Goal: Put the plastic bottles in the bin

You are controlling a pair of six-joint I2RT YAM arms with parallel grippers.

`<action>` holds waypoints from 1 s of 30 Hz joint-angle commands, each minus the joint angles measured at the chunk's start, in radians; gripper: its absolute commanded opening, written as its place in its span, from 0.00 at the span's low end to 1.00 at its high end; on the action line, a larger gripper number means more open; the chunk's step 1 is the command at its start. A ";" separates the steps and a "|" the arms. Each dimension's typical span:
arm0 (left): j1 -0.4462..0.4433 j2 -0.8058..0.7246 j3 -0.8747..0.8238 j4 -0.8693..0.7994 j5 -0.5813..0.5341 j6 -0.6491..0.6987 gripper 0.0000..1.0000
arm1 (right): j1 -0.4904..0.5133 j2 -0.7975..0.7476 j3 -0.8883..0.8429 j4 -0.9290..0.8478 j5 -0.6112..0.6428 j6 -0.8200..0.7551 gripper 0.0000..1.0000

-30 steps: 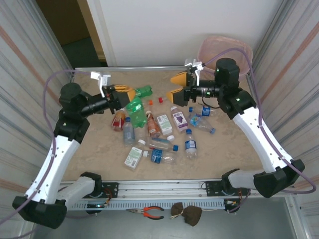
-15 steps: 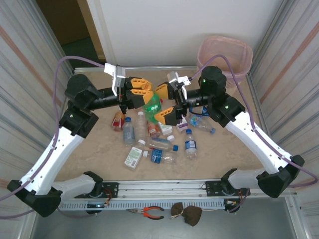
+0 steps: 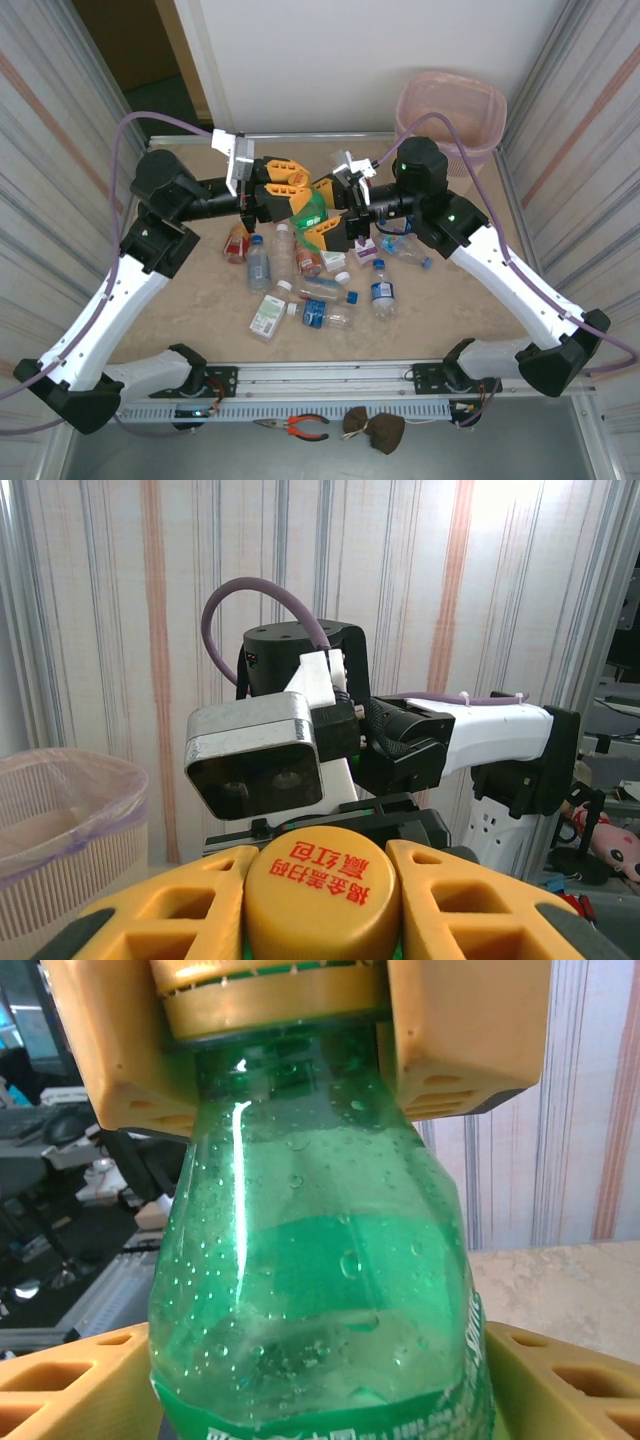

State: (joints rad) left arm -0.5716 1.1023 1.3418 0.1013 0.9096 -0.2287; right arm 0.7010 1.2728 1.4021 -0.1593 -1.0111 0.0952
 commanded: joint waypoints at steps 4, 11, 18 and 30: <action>-0.009 -0.008 0.038 0.040 0.007 0.023 0.00 | 0.015 -0.034 0.007 -0.017 -0.025 -0.013 0.64; -0.009 -0.008 0.038 0.040 0.000 0.026 0.04 | 0.014 -0.037 0.009 -0.018 -0.023 -0.014 0.57; -0.009 -0.021 0.028 0.026 -0.032 0.040 0.35 | 0.012 -0.035 0.014 -0.022 0.002 -0.014 0.54; -0.010 -0.146 -0.032 -0.102 -0.210 0.160 0.61 | -0.085 -0.016 0.040 -0.020 0.122 0.040 0.48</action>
State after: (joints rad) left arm -0.5781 0.9829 1.3258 0.0395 0.7532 -0.1219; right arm 0.6453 1.2690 1.4029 -0.1780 -0.9413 0.1036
